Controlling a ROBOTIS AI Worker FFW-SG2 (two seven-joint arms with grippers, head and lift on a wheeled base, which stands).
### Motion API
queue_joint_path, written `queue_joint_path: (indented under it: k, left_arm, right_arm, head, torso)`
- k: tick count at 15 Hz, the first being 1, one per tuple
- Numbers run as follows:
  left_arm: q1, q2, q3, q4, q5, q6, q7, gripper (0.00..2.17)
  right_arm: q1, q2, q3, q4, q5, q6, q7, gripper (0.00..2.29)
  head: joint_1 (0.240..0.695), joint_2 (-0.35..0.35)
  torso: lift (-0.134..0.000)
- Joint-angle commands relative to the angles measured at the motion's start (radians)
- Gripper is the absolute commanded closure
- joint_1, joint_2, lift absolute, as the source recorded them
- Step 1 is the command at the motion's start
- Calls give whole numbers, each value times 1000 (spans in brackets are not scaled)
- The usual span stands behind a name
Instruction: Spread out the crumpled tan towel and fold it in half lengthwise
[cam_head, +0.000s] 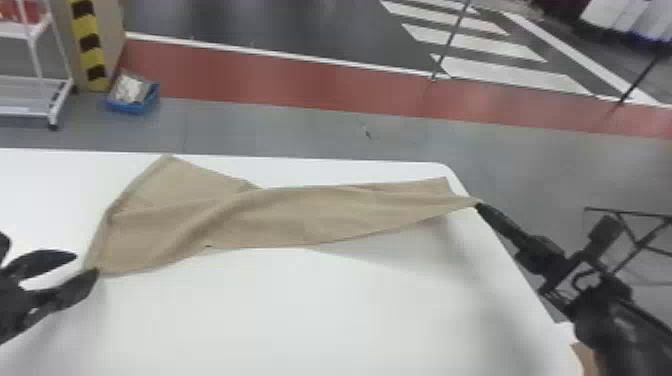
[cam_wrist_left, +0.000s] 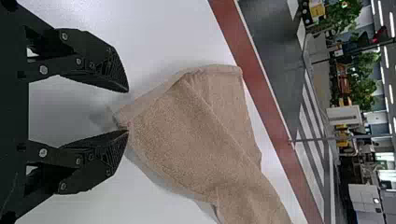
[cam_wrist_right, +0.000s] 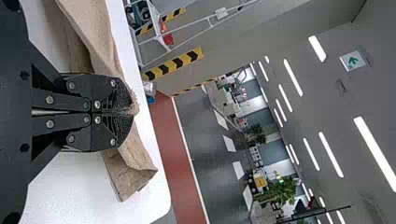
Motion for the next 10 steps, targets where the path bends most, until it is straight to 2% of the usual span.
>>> queue_joint_path:
  k: [1, 10]
  left_arm:
    - [1, -1, -4, 0, -2, 1, -2, 691]
    - [-8, -12, -24, -4, 7, 7, -7, 701]
  right_arm:
    - [-5, 3, 7, 0, 0, 0, 0, 1511]
    - [-5, 0, -1, 3, 2, 0, 0, 1511]
  head:
    - [695, -326]
    - [695, -342]
  torso:
    - [-124]
    - [-124]
